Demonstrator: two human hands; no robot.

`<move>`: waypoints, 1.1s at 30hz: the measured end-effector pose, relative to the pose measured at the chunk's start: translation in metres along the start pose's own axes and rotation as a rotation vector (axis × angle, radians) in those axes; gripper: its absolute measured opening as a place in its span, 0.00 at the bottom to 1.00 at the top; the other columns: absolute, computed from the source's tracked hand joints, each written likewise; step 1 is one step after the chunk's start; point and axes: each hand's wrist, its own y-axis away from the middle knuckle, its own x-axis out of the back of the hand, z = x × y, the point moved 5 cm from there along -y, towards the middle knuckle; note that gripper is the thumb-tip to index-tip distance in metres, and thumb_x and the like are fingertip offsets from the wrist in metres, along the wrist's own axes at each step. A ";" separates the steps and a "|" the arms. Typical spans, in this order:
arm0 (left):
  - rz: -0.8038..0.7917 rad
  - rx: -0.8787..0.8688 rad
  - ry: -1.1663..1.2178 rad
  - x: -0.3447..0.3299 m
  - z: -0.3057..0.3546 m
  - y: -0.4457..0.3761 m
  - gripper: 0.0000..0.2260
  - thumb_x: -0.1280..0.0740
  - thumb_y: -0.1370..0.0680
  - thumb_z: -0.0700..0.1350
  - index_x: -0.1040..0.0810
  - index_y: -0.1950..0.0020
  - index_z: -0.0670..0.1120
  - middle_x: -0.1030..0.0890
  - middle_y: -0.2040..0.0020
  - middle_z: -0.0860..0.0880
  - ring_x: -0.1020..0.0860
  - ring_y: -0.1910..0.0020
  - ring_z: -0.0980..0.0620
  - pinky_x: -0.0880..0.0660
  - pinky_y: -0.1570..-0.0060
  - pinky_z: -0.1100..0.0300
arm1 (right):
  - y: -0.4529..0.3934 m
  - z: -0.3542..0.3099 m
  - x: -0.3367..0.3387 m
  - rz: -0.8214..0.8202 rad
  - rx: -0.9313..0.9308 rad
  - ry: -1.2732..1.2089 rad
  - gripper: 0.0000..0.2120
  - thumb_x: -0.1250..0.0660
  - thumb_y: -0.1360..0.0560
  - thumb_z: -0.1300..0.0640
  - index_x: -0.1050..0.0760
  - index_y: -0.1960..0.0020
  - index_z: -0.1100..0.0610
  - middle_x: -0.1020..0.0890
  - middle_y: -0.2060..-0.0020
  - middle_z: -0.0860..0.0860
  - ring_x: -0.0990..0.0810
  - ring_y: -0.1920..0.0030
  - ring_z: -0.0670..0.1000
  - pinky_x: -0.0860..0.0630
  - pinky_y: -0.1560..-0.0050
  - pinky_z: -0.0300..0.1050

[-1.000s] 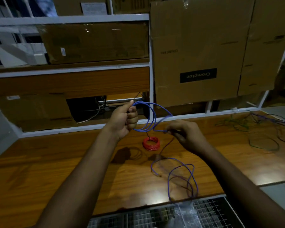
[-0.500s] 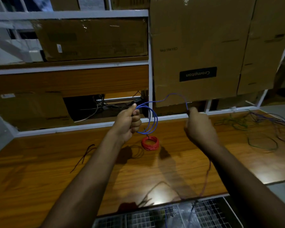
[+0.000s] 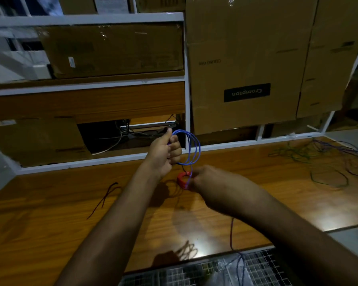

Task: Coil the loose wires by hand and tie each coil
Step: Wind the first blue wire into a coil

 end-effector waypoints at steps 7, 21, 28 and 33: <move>-0.008 -0.050 -0.173 -0.009 -0.003 0.011 0.17 0.44 0.16 0.55 0.26 0.53 0.43 0.29 0.67 0.47 0.30 0.73 0.54 0.31 0.75 0.63 | -0.009 0.035 0.045 0.671 0.223 -0.190 0.16 0.30 0.25 0.64 0.20 0.39 0.53 0.18 0.47 0.49 0.24 0.51 0.37 0.28 0.50 0.29; -0.201 0.123 -0.060 -0.027 0.005 0.025 0.21 0.46 0.16 0.54 0.33 0.66 0.47 0.40 0.78 0.54 0.42 0.82 0.58 0.48 0.80 0.65 | -0.039 0.117 0.007 0.467 -0.183 -1.016 0.17 0.37 0.21 0.45 0.24 0.53 0.60 0.24 0.66 0.47 0.27 0.72 0.41 0.31 0.70 0.37; -0.145 0.157 0.160 -0.012 -0.001 0.023 0.23 0.46 0.16 0.54 0.34 0.70 0.48 0.40 0.79 0.54 0.42 0.83 0.58 0.46 0.84 0.65 | -0.020 0.134 -0.086 -0.125 0.010 -1.715 0.10 0.38 0.22 0.60 0.25 0.43 0.63 0.29 0.63 0.51 0.30 0.65 0.47 0.28 0.60 0.44; -0.091 0.129 0.238 -0.005 0.001 0.016 0.25 0.47 0.16 0.54 0.33 0.72 0.48 0.40 0.79 0.54 0.42 0.83 0.58 0.46 0.84 0.66 | -0.009 0.130 -0.122 -0.046 -0.135 -1.594 0.11 0.36 0.20 0.61 0.24 0.41 0.67 0.22 0.61 0.55 0.20 0.62 0.52 0.18 0.54 0.53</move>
